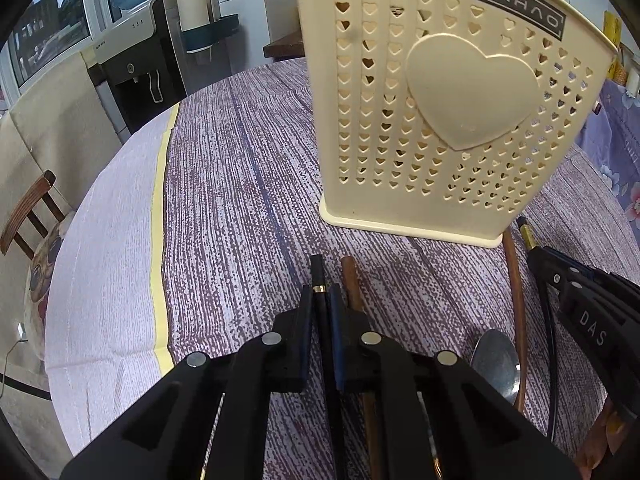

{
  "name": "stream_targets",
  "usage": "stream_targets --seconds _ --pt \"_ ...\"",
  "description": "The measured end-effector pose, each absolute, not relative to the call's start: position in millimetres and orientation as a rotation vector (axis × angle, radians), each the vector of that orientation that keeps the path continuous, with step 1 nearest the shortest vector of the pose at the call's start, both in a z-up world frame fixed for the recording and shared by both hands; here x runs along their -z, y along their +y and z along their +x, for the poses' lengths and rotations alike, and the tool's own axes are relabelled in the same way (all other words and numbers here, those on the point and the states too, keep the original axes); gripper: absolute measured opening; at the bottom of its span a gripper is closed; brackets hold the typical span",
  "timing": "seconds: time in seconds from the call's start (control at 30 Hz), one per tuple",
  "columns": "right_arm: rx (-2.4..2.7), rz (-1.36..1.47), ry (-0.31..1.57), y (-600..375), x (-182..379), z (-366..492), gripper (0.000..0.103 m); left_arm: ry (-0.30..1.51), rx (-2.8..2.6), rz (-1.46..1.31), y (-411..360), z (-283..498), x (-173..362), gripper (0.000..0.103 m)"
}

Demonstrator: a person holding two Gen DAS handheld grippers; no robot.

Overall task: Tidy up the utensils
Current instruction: 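Close both grippers on their chopsticks and lift them off the table, then carry both chopsticks over the cream holder and lower them inside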

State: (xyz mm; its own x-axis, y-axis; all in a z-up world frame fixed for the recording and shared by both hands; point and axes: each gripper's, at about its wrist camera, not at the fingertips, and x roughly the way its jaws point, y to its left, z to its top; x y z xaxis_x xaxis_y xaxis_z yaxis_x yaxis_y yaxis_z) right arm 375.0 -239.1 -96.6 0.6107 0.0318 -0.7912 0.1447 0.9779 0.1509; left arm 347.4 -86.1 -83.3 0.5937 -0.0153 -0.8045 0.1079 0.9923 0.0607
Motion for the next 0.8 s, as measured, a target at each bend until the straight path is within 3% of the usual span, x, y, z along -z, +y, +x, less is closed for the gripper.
stream_targets --seconds 0.5,0.8 --pt "0.033 0.226 0.854 -247.9 84.4 361.9 0.008 0.911 0.105 0.043 -78.0 341.5 81.2 0.008" --pt "-0.031 0.247 0.764 -257.9 59.9 341.1 0.008 0.823 0.134 0.008 -69.8 322.1 53.6 0.008"
